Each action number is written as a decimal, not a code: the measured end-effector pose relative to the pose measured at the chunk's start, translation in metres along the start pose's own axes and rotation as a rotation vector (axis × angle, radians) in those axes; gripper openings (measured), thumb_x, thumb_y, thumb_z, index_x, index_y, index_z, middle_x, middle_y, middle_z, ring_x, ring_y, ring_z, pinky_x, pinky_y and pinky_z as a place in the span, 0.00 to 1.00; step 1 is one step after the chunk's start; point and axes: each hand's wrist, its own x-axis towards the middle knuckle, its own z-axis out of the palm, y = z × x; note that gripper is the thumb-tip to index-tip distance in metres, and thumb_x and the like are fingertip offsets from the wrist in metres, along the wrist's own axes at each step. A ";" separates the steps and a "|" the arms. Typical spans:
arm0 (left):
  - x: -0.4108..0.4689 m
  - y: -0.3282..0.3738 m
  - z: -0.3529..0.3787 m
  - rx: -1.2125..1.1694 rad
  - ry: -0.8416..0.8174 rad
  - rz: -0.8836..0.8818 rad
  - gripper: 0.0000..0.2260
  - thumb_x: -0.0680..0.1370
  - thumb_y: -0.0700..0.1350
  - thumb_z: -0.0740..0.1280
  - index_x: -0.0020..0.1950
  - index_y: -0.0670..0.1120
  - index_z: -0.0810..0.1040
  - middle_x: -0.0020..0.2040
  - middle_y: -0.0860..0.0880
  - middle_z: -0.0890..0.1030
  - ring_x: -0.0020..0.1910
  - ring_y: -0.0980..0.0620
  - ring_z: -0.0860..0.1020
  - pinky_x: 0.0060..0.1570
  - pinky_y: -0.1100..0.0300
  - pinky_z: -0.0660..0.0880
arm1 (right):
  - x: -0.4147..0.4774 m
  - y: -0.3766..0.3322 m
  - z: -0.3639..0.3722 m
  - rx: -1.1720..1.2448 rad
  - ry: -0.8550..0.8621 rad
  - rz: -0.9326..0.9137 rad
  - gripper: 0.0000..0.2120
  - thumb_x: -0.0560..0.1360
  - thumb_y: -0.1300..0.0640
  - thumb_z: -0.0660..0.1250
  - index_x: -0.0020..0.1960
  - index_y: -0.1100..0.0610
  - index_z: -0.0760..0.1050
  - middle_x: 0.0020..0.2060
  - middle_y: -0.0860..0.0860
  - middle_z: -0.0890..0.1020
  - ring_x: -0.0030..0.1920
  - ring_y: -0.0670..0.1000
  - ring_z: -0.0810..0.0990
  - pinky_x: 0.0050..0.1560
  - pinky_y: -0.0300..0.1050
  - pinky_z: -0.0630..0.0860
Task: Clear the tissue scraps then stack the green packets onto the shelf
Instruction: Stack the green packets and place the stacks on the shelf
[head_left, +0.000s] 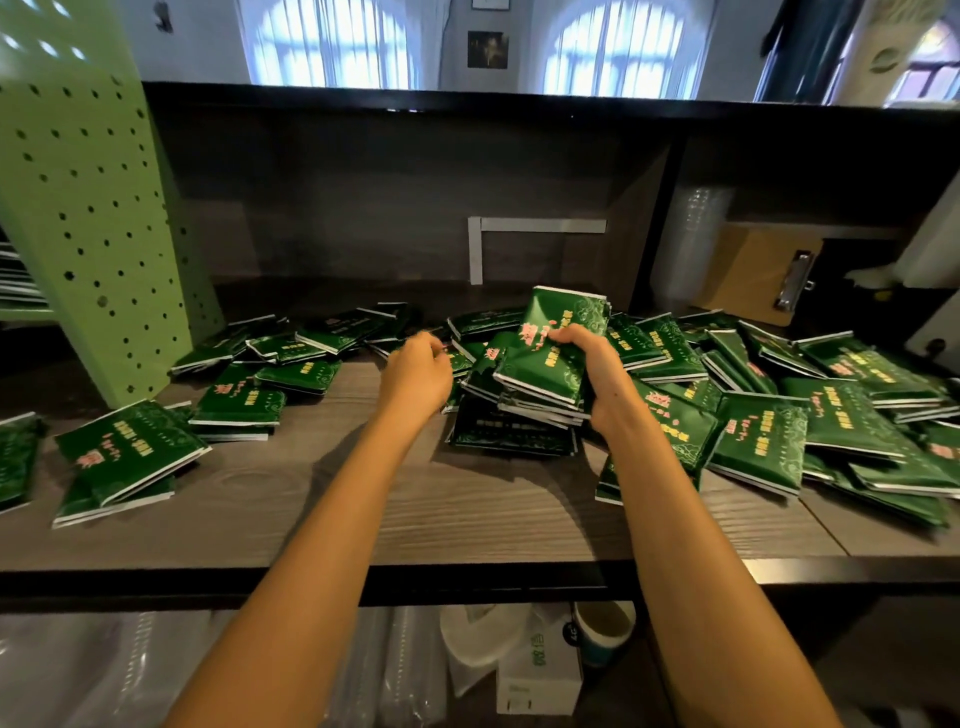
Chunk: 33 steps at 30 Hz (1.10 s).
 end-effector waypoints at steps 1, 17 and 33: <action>-0.003 -0.003 0.001 0.070 -0.091 -0.016 0.07 0.79 0.44 0.61 0.50 0.44 0.78 0.50 0.42 0.81 0.51 0.42 0.78 0.53 0.53 0.75 | -0.003 -0.001 -0.002 -0.008 -0.013 -0.010 0.29 0.57 0.46 0.73 0.55 0.59 0.77 0.48 0.54 0.83 0.46 0.54 0.82 0.49 0.48 0.76; -0.004 -0.033 -0.004 -0.244 -0.101 -0.231 0.17 0.75 0.40 0.69 0.62 0.37 0.73 0.63 0.41 0.75 0.59 0.44 0.74 0.54 0.56 0.69 | -0.001 0.004 0.003 0.039 -0.094 -0.016 0.23 0.62 0.49 0.72 0.54 0.59 0.77 0.46 0.54 0.84 0.46 0.54 0.82 0.57 0.51 0.75; -0.007 -0.069 -0.062 -0.337 0.218 -0.243 0.06 0.78 0.33 0.62 0.46 0.40 0.77 0.52 0.41 0.75 0.34 0.52 0.72 0.46 0.50 0.77 | -0.009 0.014 0.035 -0.063 -0.102 -0.017 0.58 0.48 0.42 0.77 0.73 0.57 0.59 0.62 0.56 0.76 0.58 0.55 0.79 0.56 0.52 0.76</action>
